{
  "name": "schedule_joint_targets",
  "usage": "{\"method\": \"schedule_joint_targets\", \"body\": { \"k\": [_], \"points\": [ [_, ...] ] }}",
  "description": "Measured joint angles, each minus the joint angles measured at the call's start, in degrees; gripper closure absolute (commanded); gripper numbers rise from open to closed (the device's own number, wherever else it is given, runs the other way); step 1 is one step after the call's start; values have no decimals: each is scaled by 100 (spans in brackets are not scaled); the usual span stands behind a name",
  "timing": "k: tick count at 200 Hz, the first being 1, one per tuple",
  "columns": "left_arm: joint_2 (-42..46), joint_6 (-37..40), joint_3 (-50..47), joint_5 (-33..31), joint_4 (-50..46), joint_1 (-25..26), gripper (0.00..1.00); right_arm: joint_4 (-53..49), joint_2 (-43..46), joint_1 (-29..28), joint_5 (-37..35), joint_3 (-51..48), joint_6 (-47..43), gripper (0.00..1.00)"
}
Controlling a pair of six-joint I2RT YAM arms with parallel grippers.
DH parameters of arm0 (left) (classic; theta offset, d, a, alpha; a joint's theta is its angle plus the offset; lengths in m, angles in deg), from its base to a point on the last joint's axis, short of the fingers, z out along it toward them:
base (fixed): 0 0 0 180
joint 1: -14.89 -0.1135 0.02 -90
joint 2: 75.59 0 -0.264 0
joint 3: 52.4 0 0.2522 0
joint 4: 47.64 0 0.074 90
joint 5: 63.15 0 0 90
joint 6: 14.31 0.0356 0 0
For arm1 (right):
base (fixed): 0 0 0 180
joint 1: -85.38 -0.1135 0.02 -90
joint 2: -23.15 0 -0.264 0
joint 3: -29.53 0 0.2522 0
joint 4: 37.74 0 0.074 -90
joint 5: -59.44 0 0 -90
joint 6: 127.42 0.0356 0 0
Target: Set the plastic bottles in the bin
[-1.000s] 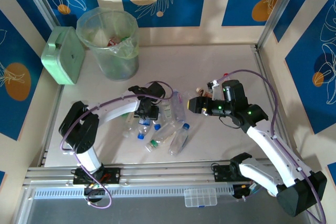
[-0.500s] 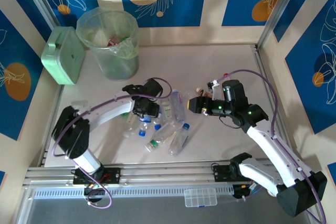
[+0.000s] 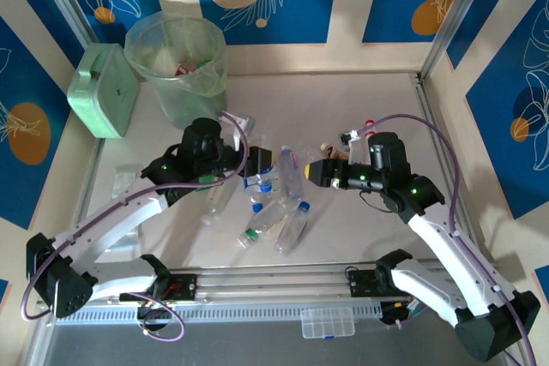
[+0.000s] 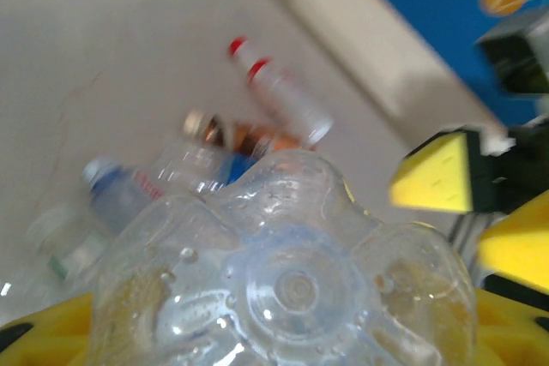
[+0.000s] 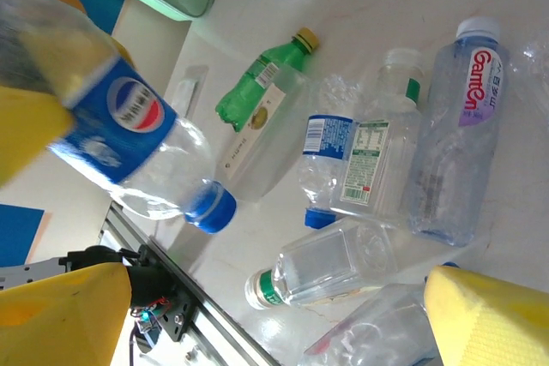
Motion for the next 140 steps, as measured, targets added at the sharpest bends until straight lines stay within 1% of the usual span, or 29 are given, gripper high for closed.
{"method": "schedule_joint_targets", "body": {
  "k": [22, 42, 56, 67, 74, 91, 102, 131, 140],
  "points": [
    [254, -122, -140, 435, 896, -254, 54, 59, 129, 0, 20, 0, -2, 11],
    [468, -413, -245, 728, 1679, -621, 55, 144, 243, -7, 68, -2, -7, 10],
    [529, -693, -278, 778, 2166, -901, 60, 232, 363, -24, 136, -7, -37, 10],
    [551, -925, -332, 769, 2483, -1099, 68, 315, 459, -68, 214, -7, -70, 10],
    [560, -1082, -361, 710, 2610, -1213, 72, 367, 514, -107, 267, -7, -92, 10],
    [516, -1467, -361, 415, 2741, -1443, 73, 459, 575, -195, 337, -4, -181, 10],
    [428, -1692, -275, 219, 2726, -1563, 79, 476, 575, -221, 345, 0, -232, 11],
    [-107, -2479, 304, -332, 2625, -1958, 86, 468, 573, -227, 315, 0, -337, 10],
    [-258, -2686, 479, -468, 2575, -2063, 89, 459, 573, -238, 278, 2, -374, 10]
  ]
}}
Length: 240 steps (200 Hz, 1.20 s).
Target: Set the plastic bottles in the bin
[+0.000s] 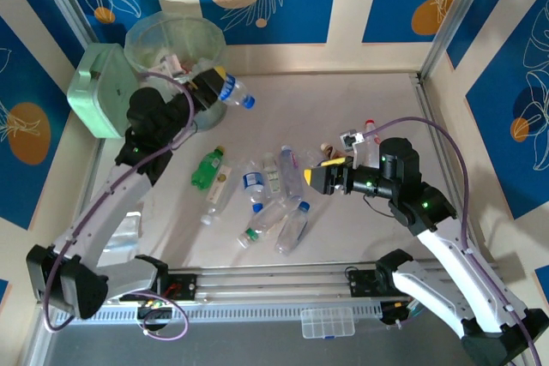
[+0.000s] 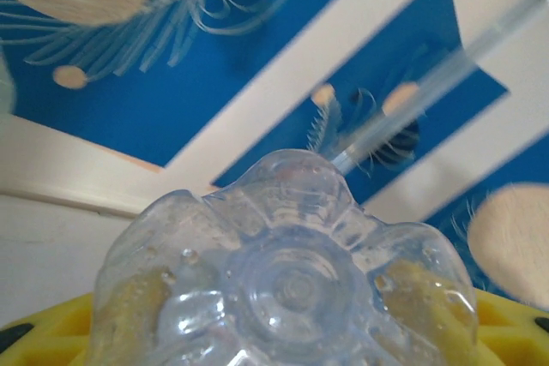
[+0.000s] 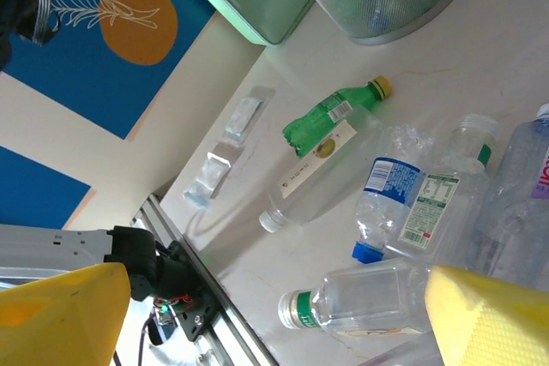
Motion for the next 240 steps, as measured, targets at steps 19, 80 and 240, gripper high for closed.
{"method": "schedule_joint_targets", "body": {
  "k": [19, 80, 240],
  "points": [
    [-350, -341, 402, -216, -151, -227, 94, -11, 28, 0, -103, 0, -52, 10],
    [-1139, -374, 1937, -629, -1025, -745, 100, -42, 190, -22, -315, 0, -173, 10],
    [-4133, 1486, 6631, -2728, -4822, -1246, 100, -455, -68, -20, -968, 487, -621, 10]
  ]
}}
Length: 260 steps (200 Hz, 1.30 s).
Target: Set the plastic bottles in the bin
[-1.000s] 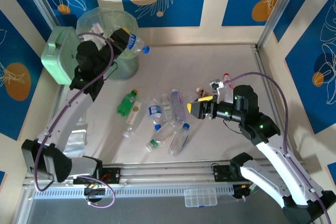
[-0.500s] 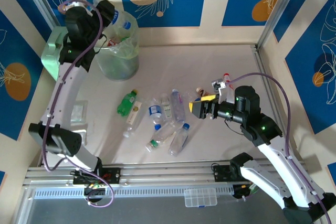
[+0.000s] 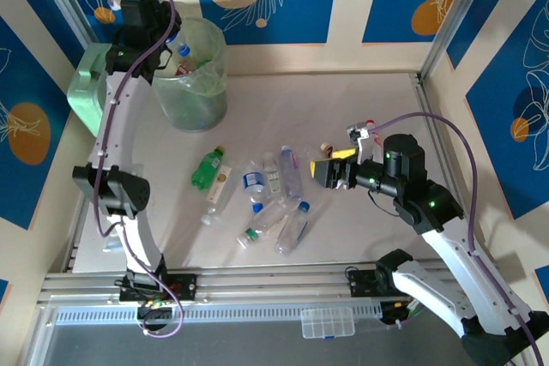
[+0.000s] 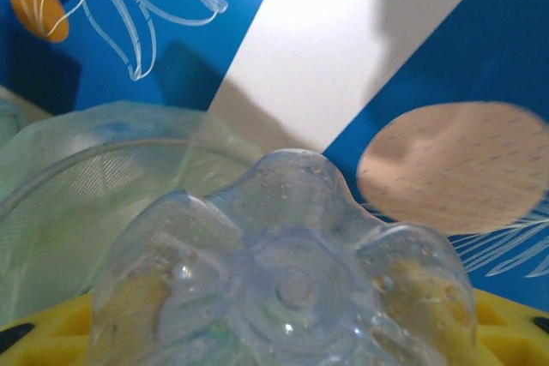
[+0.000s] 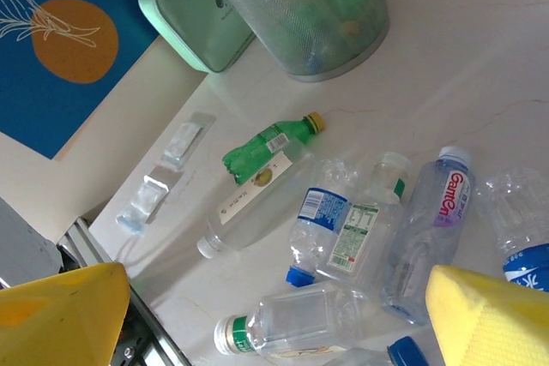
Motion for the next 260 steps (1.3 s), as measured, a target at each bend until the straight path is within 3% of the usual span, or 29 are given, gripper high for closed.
{"method": "schedule_joint_targets", "body": {
  "k": [53, 108, 117, 138, 147, 162, 177, 184, 212, 223, 260],
  "points": [
    [-1034, 37, 684, 42, -566, -411, 100, -24, -219, 0, -98, 24, 0, 10],
    [-1659, -168, 1073, -149, -1163, -463, 100, -15, -455, 0, -177, 24, 22, 10],
    [-1731, -188, 1102, -195, -1244, -466, 91, -15, -496, 0, -179, 24, 24, 10],
    [-1853, -229, 1154, -256, -1346, -466, 89, -13, -575, 0, -179, 22, 26, 10],
    [-1884, -238, 1163, -260, -1379, -466, 84, -11, -601, 0, -179, 22, 28, 10],
    [-1923, -260, 1196, -262, -1394, -466, 61, 0, -621, 0, -181, 22, 33, 10],
    [-1930, -269, 1211, -251, -1386, -466, 30, 31, -621, 0, -197, 22, 44, 10],
    [-1930, -267, 1222, -249, -1390, -466, 22, 35, -623, 0, -197, 22, 44, 10],
    [-1930, -323, 1228, -195, -1340, -466, 15, 35, -623, 0, -195, 22, 44, 10],
    [-1930, -341, 1228, -166, -1322, -463, 6, 33, -623, 0, -195, 22, 44, 10],
    [-1930, -380, 1228, -114, -1303, -461, 5, 28, -621, 0, -195, 22, 42, 10]
  ]
}}
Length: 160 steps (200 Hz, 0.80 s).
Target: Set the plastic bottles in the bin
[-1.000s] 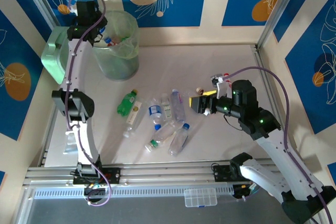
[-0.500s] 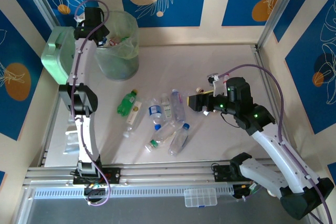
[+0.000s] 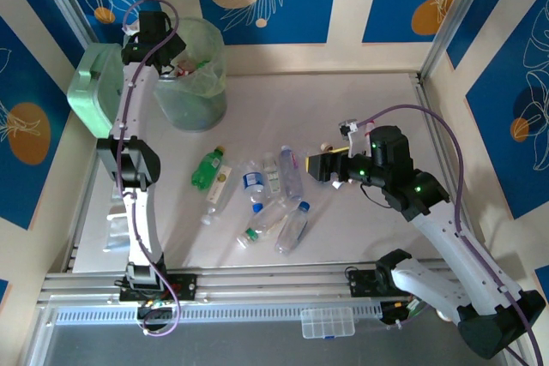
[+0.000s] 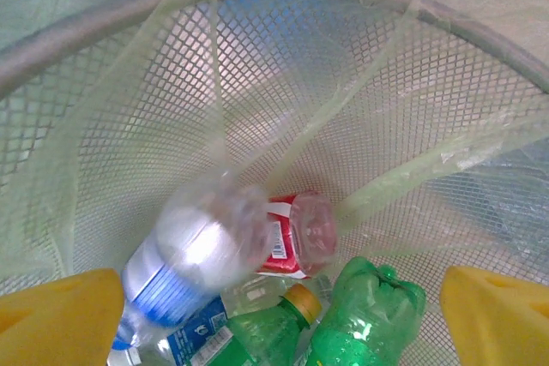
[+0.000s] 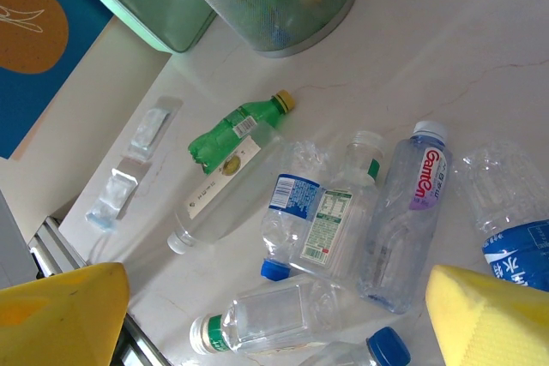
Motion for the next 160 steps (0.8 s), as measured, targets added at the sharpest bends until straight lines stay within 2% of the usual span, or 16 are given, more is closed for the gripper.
{"method": "schedule_joint_targets", "body": {
  "k": [85, 124, 160],
  "points": [
    [179, 7, -2, 299, 24, 42, 8, -61, 24, 0, 2, 68, 2, 11],
    [848, 122, -356, 608, 146, 177, 7, -157, 214, 0, 48, 254, 7, 12],
    [1714, 332, -962, 1213, 411, 455, 10, -299, 490, 0, 131, 317, 9, 12]
  ]
}}
